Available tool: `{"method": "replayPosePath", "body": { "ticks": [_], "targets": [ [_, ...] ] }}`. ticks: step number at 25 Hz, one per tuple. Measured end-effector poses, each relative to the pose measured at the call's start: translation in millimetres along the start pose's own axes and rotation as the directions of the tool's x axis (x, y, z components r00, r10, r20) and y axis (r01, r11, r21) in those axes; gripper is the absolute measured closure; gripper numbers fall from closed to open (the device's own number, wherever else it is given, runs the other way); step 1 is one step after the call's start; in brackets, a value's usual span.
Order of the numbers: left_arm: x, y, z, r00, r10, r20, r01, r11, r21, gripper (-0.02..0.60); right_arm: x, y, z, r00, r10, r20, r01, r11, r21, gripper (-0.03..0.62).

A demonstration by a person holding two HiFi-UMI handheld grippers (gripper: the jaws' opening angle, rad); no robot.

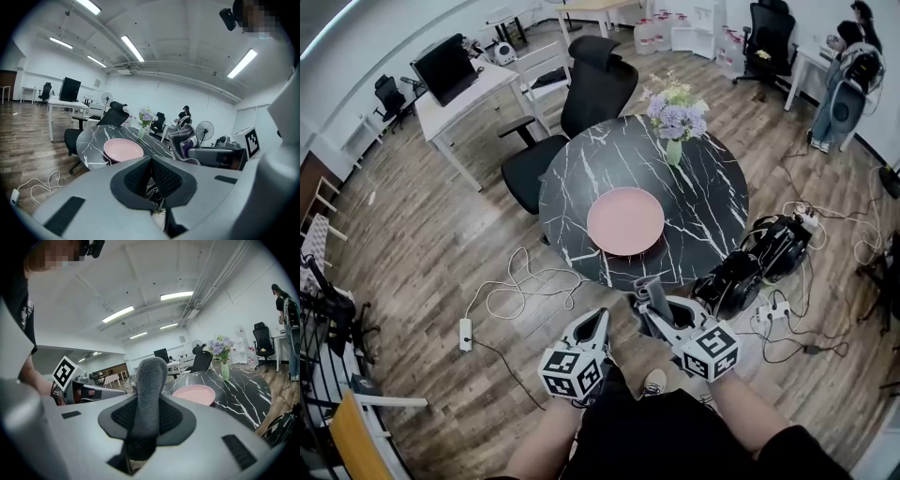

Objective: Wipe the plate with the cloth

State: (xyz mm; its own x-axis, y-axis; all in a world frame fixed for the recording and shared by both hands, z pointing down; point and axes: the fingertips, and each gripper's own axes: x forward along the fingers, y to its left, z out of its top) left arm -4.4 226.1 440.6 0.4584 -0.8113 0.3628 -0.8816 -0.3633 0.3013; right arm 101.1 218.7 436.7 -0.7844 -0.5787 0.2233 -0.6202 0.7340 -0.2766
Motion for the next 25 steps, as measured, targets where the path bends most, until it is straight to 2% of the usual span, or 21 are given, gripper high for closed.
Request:
{"method": "replayPosePath", "body": {
  "ticks": [10, 25],
  "targets": [
    [34.9, 31.4, 23.5, 1.000, -0.029, 0.007, 0.029, 1.000, -0.005, 0.563, 27.1, -27.7, 14.7, 0.999, -0.053, 0.007, 0.053, 0.999, 0.004, 0.487],
    [108.6, 107.5, 56.9, 0.991, -0.114, -0.068, 0.112, 0.993, -0.043, 0.561, 95.6, -78.9, 41.6, 0.981, -0.191, -0.033, 0.193, 0.980, 0.054, 0.487]
  ]
}}
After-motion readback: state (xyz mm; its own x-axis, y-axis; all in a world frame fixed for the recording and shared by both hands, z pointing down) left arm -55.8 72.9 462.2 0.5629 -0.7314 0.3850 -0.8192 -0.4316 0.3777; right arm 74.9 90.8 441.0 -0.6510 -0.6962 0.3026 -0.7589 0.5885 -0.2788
